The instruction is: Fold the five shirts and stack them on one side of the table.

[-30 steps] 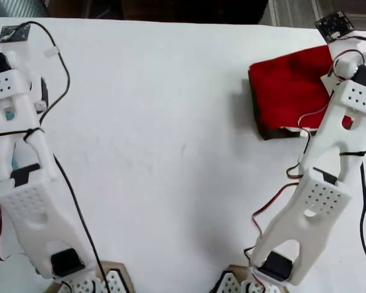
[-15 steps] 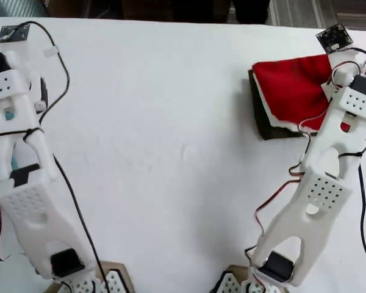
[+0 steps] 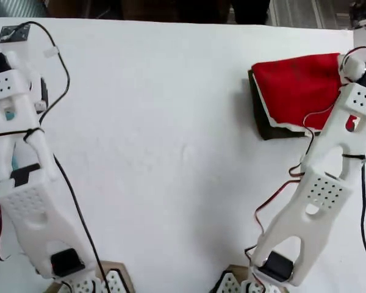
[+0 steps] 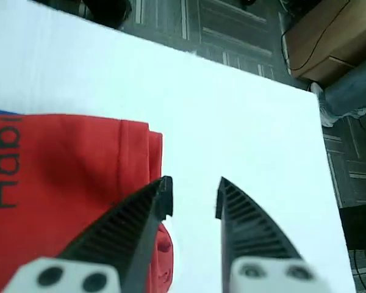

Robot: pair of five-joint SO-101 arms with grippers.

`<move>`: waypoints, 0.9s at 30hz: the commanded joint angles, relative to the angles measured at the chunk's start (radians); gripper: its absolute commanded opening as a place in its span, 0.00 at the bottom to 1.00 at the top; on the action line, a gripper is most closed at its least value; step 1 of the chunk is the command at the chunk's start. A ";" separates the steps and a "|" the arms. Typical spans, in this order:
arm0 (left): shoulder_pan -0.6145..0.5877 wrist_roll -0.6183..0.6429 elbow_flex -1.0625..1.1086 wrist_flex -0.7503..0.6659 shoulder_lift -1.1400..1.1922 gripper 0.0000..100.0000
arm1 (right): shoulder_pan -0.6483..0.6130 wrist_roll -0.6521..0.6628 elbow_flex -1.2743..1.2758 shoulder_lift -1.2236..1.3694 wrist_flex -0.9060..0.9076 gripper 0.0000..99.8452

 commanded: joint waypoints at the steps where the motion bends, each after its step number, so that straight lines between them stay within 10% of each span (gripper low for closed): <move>1: -0.008 -0.006 -0.047 0.006 -0.021 0.03 | -0.019 -0.031 -0.066 -0.079 0.035 0.02; 27: -0.170 -0.058 -0.048 0.006 -0.046 0.03 | -0.036 -0.038 -0.095 0.297 -0.321 0.02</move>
